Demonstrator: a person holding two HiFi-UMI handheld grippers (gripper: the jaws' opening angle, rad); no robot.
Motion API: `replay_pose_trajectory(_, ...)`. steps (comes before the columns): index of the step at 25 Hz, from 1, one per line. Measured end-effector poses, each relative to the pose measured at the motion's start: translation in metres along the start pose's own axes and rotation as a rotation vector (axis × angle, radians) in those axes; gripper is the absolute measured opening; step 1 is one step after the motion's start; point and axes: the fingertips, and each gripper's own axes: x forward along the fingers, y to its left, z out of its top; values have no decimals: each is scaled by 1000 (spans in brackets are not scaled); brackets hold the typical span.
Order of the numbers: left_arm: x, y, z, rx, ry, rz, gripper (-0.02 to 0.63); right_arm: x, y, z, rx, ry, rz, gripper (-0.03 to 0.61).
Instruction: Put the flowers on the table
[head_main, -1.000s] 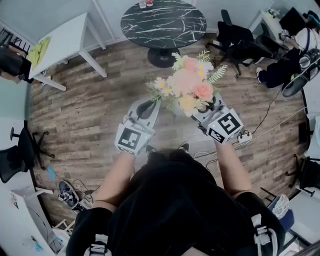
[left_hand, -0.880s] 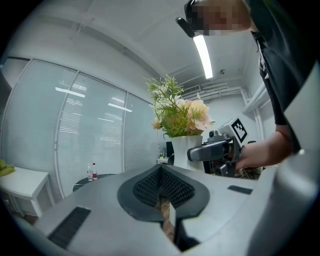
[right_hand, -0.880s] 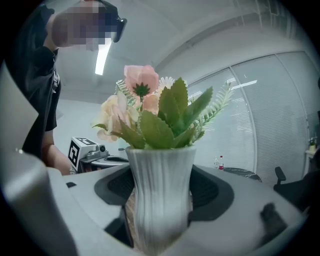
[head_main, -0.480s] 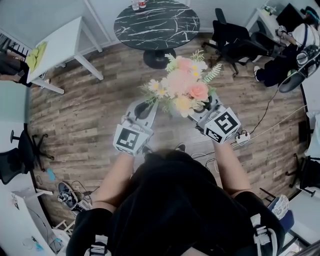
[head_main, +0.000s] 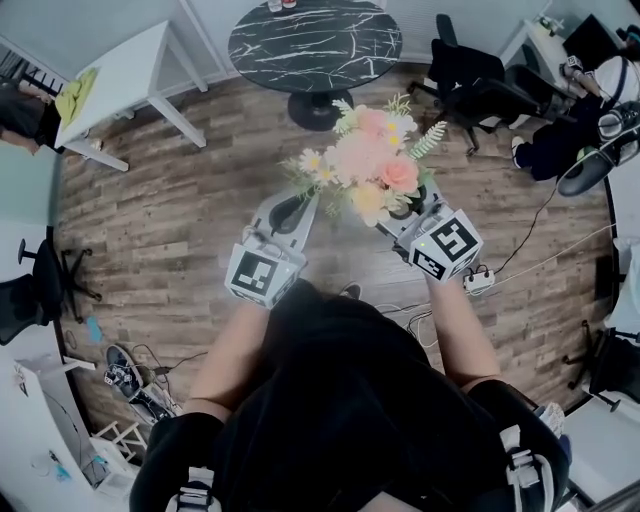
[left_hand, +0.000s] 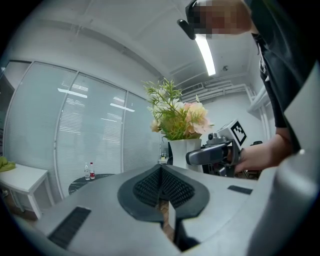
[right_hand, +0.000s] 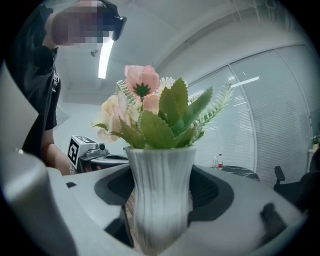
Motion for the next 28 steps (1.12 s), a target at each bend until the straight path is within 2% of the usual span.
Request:
replay_pose_trajectory(5, 13, 9, -4, -3, 11, 4, 11, 6, -17, -3, 5, -1, 7, 339)
replay_pose_trajectory(12, 33, 28, -9, -1, -16, -11, 11, 21, -36, -2, -20, 1, -5, 339)
replay_pose_trajectory(20, 83, 94, -6, -5, -6, -47, 11, 81, -92, 16, -27, 23, -27, 339)
replay_pose_trajectory(28, 111, 164, -1, -1, -21, -80, 11, 147, -126, 29, -23, 28, -52, 339)
